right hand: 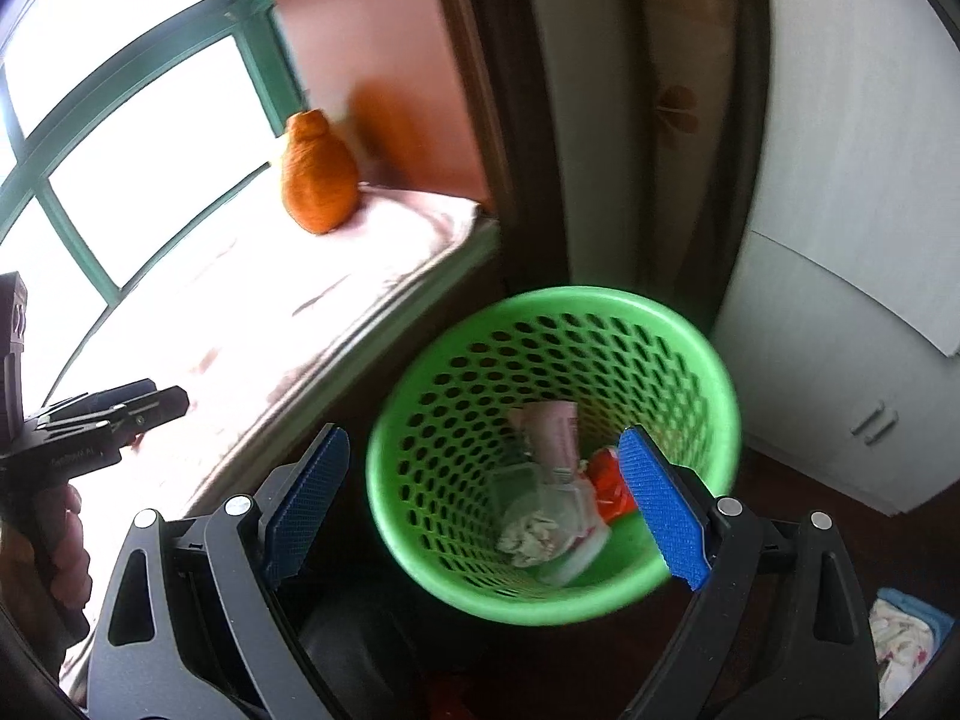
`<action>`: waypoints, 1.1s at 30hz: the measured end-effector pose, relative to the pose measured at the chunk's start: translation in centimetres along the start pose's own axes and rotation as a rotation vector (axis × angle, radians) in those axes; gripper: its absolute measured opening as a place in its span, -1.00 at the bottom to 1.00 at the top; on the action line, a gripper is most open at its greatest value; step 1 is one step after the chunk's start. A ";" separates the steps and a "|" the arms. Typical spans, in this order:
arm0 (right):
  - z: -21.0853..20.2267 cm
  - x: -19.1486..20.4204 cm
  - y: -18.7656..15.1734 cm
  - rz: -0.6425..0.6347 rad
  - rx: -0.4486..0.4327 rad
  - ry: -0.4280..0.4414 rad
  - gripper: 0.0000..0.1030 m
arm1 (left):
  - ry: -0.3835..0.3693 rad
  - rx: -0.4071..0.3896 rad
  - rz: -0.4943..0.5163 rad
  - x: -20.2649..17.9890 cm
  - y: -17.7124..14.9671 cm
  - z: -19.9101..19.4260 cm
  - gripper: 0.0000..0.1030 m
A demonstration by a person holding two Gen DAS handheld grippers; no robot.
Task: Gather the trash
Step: 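Move both open tools back over the window seat, then grasp the orange peel with the left tool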
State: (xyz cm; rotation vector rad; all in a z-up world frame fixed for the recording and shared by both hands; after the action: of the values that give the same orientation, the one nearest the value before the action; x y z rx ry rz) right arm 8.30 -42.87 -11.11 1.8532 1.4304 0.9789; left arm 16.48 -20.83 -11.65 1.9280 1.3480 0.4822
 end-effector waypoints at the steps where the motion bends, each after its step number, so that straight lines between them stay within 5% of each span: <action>1: 0.1 0.6 0.0 -0.006 0.002 0.009 0.76 | 0.023 -0.002 -0.005 1.2 -0.1 -0.1 0.40; 12: 2.0 7.4 0.7 -0.074 0.021 0.109 0.76 | 0.246 0.005 -0.128 14.8 -2.0 -1.0 0.40; 23: 3.8 13.6 0.2 -0.142 0.054 0.184 0.76 | 0.246 0.064 -0.278 19.8 -5.4 0.6 0.39; 33: 5.1 17.1 -0.5 -0.184 0.086 0.233 0.76 | 0.226 0.040 -0.262 19.9 -5.6 0.4 -0.25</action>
State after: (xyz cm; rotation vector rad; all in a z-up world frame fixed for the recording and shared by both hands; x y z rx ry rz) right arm 14.86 -26.25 -11.03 1.6729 1.7717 1.0823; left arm 20.75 -1.67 -17.99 1.7325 1.7390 0.5576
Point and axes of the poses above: each gripper's, at about its wrist camera, not at the fingertips, and z roughly the way its jaws point, x to its left, y to its top, the point moved 10 cm from there along z, roughly the way its jaws point, and after that the axes turned 13 degrees about -x, right-handed, at the moved point
